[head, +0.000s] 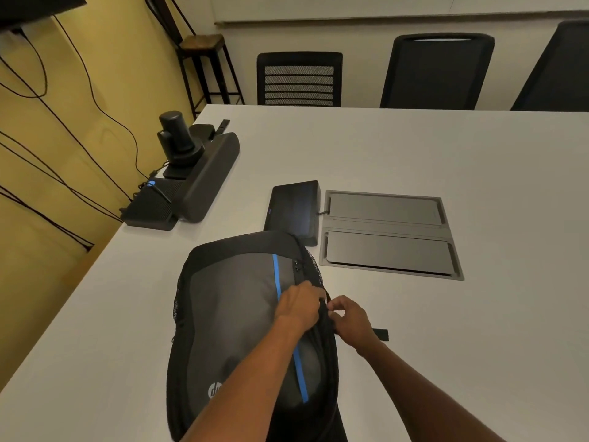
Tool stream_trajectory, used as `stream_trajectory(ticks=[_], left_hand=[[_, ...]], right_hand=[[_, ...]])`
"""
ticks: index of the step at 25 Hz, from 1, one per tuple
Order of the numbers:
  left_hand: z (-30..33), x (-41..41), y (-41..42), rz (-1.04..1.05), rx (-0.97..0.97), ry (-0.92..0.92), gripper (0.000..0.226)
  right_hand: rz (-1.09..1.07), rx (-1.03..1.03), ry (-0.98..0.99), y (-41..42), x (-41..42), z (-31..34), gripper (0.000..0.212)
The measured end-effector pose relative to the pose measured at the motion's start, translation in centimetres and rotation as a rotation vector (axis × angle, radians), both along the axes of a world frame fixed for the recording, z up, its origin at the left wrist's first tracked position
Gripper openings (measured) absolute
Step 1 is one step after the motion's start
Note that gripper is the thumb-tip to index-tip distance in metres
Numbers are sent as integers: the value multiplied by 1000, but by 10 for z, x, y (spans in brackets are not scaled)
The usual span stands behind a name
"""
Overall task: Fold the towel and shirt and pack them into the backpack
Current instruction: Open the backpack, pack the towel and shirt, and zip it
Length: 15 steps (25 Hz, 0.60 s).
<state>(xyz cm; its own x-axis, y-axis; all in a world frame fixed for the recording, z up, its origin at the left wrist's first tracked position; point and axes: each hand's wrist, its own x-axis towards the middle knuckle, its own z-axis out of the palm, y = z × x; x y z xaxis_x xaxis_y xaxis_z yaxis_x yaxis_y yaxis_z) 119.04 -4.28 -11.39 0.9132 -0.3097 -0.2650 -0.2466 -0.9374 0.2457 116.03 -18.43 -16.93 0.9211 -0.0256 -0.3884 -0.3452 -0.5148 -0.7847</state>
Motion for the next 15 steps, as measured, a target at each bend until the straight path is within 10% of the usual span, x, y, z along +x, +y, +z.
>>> stream_trajectory(ticks=[15], left_hand=[[-14,13,-11,-49,199,-2,15]], right_hand=[[523,-673,-154,5,6,35,31]])
